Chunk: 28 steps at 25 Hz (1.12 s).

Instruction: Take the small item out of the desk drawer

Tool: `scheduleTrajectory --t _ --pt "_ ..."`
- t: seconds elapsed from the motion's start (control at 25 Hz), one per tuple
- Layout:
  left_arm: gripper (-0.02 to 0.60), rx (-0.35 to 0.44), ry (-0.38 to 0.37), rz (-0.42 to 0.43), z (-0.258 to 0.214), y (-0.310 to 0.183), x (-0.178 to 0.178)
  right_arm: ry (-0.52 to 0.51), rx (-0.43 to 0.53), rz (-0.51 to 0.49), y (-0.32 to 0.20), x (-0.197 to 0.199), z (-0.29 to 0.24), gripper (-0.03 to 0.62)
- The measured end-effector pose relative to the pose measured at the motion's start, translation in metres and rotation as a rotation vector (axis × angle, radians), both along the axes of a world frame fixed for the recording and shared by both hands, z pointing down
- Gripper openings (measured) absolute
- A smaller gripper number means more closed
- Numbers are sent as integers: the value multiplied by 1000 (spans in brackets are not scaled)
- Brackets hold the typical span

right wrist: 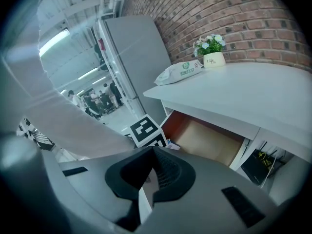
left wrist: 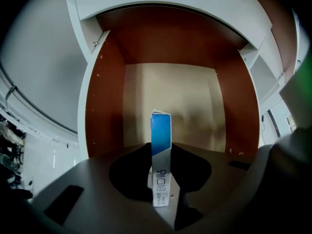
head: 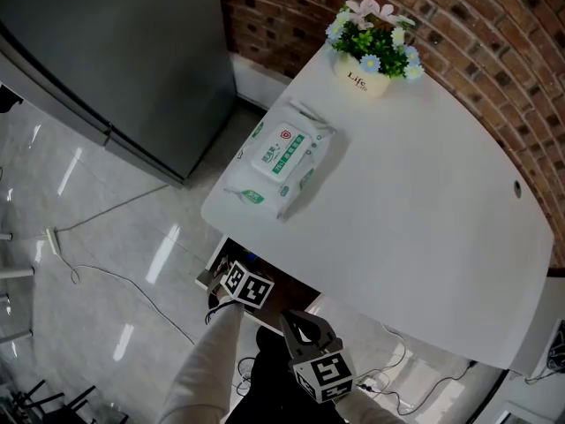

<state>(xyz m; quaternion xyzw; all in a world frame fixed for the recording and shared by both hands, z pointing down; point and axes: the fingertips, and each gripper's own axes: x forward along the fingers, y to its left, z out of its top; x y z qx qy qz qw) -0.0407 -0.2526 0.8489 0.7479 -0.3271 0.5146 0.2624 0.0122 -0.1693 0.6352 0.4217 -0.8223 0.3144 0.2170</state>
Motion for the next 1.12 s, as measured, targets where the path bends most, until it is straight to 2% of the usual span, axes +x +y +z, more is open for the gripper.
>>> scheduleTrajectory --t 0.04,0.2,0.48,0.84,1.12 --pt "87 6 -3 1 -1 -1 0 1 1 0 0 1 0 26" --pt "80 23 6 12 -14 -1 1 9 6 -3 3 2 1 26" --pt "77 149 58 29 -83 -2 2 2 20 24 2 2 -10 26" --pt "77 197 109 -35 -141 38 -11 12 86 14 8 -1 -34 26" --pt "77 280 173 -112 -201 56 -25 21 144 2 15 -2 -59 26"
